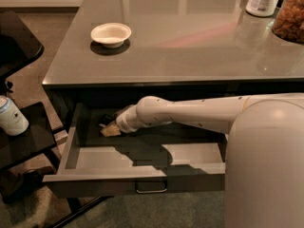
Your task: Pick rxbar blueberry from top drawer and place on counter
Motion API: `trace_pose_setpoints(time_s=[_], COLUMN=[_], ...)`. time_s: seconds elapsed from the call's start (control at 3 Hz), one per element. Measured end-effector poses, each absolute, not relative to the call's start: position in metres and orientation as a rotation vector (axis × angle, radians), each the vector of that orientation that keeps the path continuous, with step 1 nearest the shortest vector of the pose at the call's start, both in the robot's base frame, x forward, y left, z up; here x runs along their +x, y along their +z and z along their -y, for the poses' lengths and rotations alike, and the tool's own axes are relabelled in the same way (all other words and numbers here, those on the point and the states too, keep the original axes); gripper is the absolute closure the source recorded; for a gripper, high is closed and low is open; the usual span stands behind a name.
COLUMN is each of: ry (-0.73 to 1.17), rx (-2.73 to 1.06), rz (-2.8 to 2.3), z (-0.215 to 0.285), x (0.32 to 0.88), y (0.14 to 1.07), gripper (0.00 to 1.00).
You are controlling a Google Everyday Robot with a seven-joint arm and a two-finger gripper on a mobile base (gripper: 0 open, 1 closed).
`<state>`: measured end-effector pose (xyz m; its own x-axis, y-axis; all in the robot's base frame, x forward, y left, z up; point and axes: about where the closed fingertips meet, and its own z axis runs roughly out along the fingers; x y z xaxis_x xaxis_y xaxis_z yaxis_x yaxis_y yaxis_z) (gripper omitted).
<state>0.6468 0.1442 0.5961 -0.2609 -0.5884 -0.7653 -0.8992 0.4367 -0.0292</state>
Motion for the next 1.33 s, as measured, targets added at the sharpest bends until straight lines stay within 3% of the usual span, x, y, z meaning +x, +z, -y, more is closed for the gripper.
trace_pose_setpoints(time_s=[0.33,0.67,1.33], ry=[0.548,0.543,0.539], rx=[-1.25,-1.236,-1.318], rz=[-1.967,-1.932,-1.821], z=[-0.144,-0.127,-0.096], x=[0.647,0.637,0.595], y=[0.6,0.61,0.653], gripper=[0.92,1.0,1.0])
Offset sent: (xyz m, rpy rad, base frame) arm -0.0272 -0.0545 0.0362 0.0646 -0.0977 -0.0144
